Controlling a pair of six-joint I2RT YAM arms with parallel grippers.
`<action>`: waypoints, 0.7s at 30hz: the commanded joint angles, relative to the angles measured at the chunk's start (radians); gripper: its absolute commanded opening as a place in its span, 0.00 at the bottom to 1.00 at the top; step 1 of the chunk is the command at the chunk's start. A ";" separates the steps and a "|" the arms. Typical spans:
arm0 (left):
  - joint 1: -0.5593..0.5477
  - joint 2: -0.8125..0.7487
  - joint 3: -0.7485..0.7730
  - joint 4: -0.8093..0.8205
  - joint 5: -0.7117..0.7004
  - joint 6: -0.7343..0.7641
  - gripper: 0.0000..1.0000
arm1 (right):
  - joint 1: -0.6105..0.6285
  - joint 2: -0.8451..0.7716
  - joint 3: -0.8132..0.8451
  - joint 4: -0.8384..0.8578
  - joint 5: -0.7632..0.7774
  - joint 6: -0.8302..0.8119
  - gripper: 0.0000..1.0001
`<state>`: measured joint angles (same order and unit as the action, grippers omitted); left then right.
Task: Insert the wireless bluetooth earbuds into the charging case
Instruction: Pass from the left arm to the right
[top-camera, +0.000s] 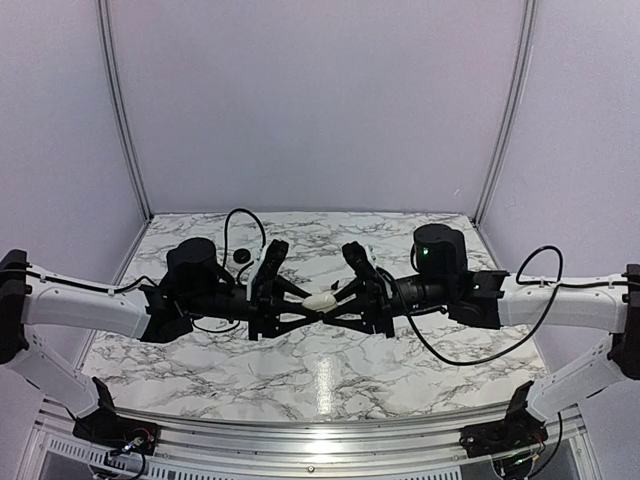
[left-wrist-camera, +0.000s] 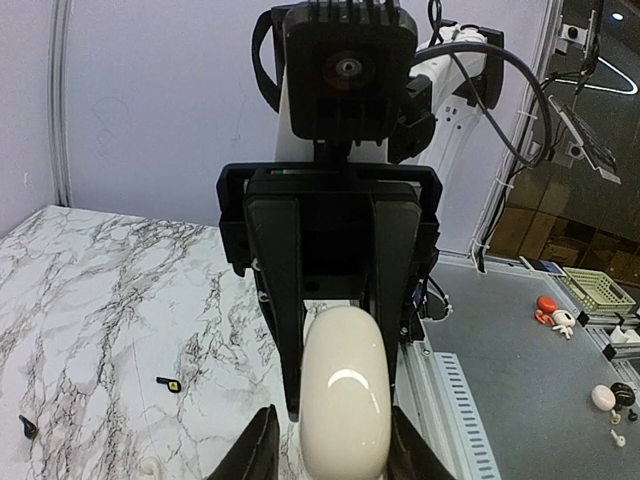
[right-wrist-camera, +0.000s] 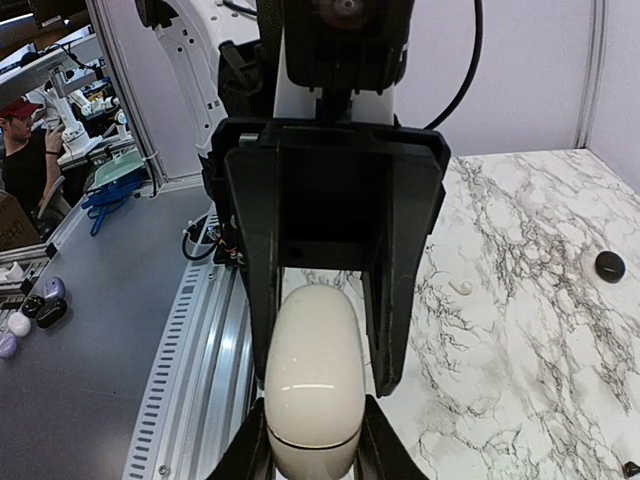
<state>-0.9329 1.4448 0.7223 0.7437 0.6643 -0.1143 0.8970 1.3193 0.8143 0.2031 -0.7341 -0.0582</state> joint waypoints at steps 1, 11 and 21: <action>0.013 -0.027 -0.008 0.018 -0.008 -0.012 0.35 | 0.011 -0.009 0.047 -0.033 -0.023 -0.023 0.09; 0.014 -0.027 0.004 -0.014 0.009 -0.016 0.41 | 0.011 0.013 0.067 -0.087 0.005 -0.038 0.08; 0.012 -0.017 0.012 -0.046 0.010 0.004 0.07 | 0.011 0.022 0.068 -0.091 0.009 -0.039 0.09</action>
<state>-0.9264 1.4410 0.7223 0.7048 0.6807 -0.1055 0.8986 1.3407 0.8478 0.1040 -0.7200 -0.0830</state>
